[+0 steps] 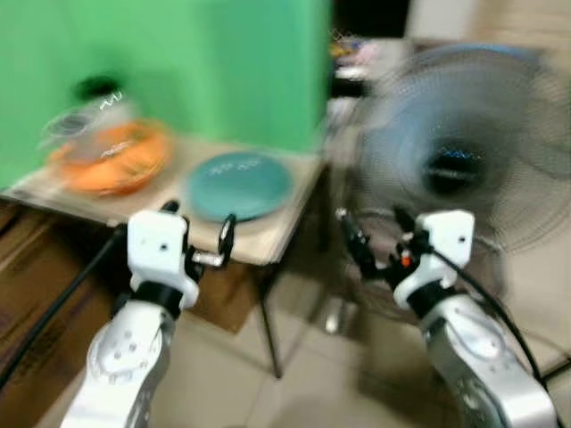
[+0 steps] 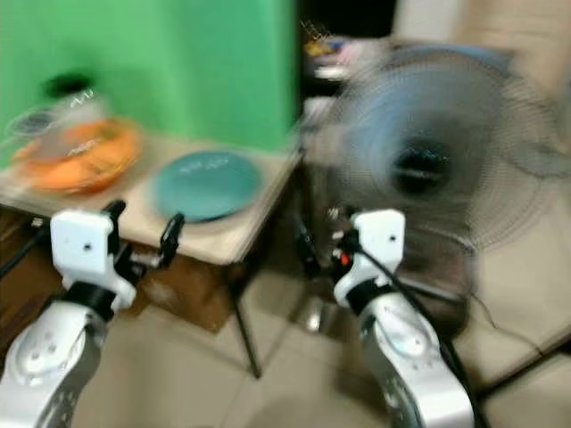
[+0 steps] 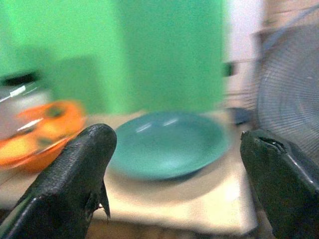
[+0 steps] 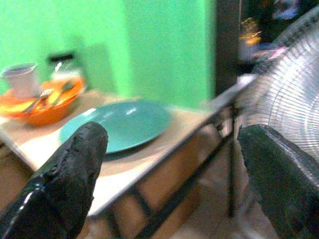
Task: Setting the table
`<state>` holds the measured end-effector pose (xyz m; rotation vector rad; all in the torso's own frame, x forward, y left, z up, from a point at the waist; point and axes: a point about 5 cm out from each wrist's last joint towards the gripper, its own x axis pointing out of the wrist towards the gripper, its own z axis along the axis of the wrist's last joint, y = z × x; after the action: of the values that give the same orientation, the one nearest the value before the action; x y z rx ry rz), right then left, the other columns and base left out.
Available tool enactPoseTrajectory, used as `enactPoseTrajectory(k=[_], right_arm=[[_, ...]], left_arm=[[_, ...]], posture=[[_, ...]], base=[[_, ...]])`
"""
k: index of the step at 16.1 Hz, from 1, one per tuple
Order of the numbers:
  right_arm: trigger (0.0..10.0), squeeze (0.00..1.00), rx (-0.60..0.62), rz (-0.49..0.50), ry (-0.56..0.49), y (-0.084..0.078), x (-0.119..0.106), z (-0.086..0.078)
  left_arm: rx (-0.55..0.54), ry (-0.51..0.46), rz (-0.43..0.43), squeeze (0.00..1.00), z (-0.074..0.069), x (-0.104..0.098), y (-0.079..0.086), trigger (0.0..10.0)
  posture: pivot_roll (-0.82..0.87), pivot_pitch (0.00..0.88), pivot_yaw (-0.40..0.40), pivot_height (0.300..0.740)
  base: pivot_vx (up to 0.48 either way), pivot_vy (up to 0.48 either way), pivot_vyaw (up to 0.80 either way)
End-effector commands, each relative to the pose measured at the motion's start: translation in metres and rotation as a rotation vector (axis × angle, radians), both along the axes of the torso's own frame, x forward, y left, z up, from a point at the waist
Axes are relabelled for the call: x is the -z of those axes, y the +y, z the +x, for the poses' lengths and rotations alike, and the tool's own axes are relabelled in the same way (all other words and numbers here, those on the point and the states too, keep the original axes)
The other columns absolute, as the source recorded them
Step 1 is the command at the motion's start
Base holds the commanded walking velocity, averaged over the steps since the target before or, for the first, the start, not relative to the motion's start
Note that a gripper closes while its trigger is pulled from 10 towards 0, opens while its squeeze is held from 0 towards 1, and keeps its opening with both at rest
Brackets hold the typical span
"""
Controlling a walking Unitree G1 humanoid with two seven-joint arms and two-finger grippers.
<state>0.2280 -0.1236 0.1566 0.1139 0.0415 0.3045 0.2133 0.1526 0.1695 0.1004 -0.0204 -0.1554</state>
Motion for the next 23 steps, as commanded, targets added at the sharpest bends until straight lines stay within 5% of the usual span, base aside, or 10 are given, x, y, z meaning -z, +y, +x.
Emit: enactPoseTrajectory(k=[1,2,7,23], right_arm=[[10.0,1.00,0.017,0.001,0.017,0.000,0.000,0.004],[10.0,0.00,0.017,-0.014,0.030,0.000,0.002,0.006],[10.0,0.00,0.065,-0.054,0.022,0.000,0.004,0.015],[10.0,0.00,0.133,-0.124,-0.025,-0.004,0.000,0.023]], left_arm=[[0.003,0.007,0.003,0.28,0.000,-0.001,0.001,10.0],[0.003,0.006,0.002,0.28,0.001,0.000,0.001,10.0],[0.029,0.028,0.056,0.30,0.002,0.005,0.002,10.0],[0.101,0.037,0.060,0.33,0.005,0.006,0.001,10.0]], posture=[[0.08,0.000,0.066,0.740],[0.09,0.000,0.065,0.740],[0.10,0.000,0.062,0.740],[0.09,0.000,0.063,0.740]], base=[[0.000,0.000,0.00],[0.000,0.000,0.00],[0.000,0.000,0.00],[0.314,0.000,0.15]])
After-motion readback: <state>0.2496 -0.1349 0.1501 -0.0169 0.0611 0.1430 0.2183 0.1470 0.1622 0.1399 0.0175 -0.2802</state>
